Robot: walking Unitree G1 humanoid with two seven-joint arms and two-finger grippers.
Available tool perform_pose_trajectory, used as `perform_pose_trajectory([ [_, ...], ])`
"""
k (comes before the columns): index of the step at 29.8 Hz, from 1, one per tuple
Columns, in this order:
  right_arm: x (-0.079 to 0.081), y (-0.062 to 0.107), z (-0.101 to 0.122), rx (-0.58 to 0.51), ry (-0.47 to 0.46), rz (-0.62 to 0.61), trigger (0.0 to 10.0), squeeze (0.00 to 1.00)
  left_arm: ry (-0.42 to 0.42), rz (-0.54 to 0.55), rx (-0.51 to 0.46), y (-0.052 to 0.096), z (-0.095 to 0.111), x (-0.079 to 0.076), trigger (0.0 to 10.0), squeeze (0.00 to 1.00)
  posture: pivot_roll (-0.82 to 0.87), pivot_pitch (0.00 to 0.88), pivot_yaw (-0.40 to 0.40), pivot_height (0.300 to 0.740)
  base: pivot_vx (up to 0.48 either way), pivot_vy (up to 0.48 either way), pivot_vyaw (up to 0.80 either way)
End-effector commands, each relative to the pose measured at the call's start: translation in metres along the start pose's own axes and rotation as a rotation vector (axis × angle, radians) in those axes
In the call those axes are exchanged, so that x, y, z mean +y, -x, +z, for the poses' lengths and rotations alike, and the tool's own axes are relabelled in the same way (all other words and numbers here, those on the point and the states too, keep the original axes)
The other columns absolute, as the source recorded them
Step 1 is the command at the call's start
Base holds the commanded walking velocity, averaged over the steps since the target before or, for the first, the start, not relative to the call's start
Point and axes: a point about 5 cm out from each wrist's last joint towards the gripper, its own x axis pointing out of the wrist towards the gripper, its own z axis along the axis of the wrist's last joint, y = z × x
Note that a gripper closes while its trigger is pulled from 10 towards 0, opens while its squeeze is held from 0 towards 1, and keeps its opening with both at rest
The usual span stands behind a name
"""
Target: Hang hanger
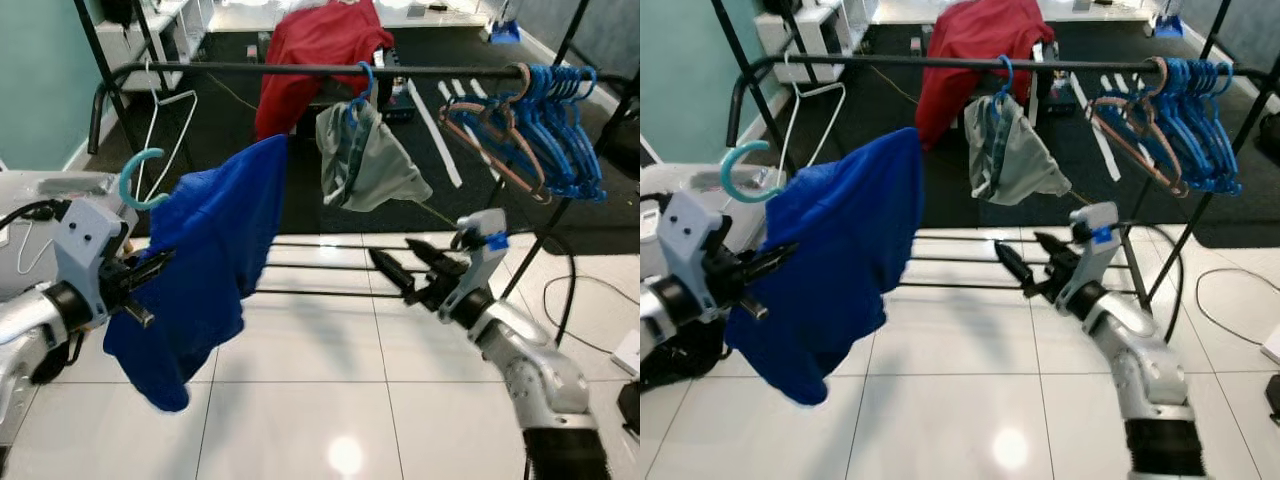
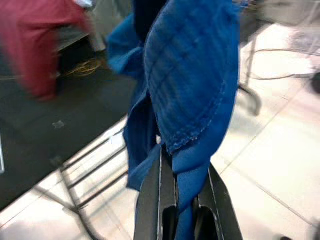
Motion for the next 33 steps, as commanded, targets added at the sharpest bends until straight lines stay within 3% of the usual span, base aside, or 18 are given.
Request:
perform_pose_trajectory([
  [1,0.002,0.003,0.006,-0.034,-0.041,0.076,10.0,0.00,0.002,-0.082,-0.013,0.010,0.011,-0.001,10.0,0.00,-0.07,0.086,0.006,0.740,0.000,0.000,0.00],
  [2,0.008,0.005,0.011,-0.025,-0.018,0.171,10.0,0.00,-0.007,-0.112,-0.001,0.019,0.016,0.005,10.0,0.00,-0.07,0.085,0.006,0.740,0.000,0.000,0.00],
  [10,0.017,0.012,0.015,0.020,0.027,0.299,10.0,0.00,-0.062,-0.181,0.078,0.033,0.021,0.012,10.0,0.00,-0.06,0.070,0.005,0.740,0.000,0.000,0.00],
  [15,0.029,0.014,0.012,0.069,0.005,0.403,10.0,0.00,-0.061,-0.266,0.064,0.029,0.028,0.002,10.0,0.00,-0.06,0.063,0.006,0.740,0.000,0.000,0.00],
  [18,0.046,0.023,0.002,0.181,-0.026,0.584,10.0,0.00,-0.026,-0.365,0.046,0.019,0.027,-0.012,10.0,0.00,-0.06,0.064,0.009,0.740,0.000,0.000,0.00],
  [27,0.040,0.024,0.008,0.187,-0.021,0.583,10.0,0.00,-0.009,-0.475,0.058,0.015,0.026,-0.024,10.0,0.00,-0.06,0.068,0.015,0.740,0.000,0.000,0.00],
  [33,0.043,0.028,0.016,0.181,-0.028,0.620,10.0,0.00,-0.014,-0.469,0.078,0.015,0.026,-0.022,10.0,0.00,-0.06,0.069,0.015,0.740,0.000,0.000,0.00],
])
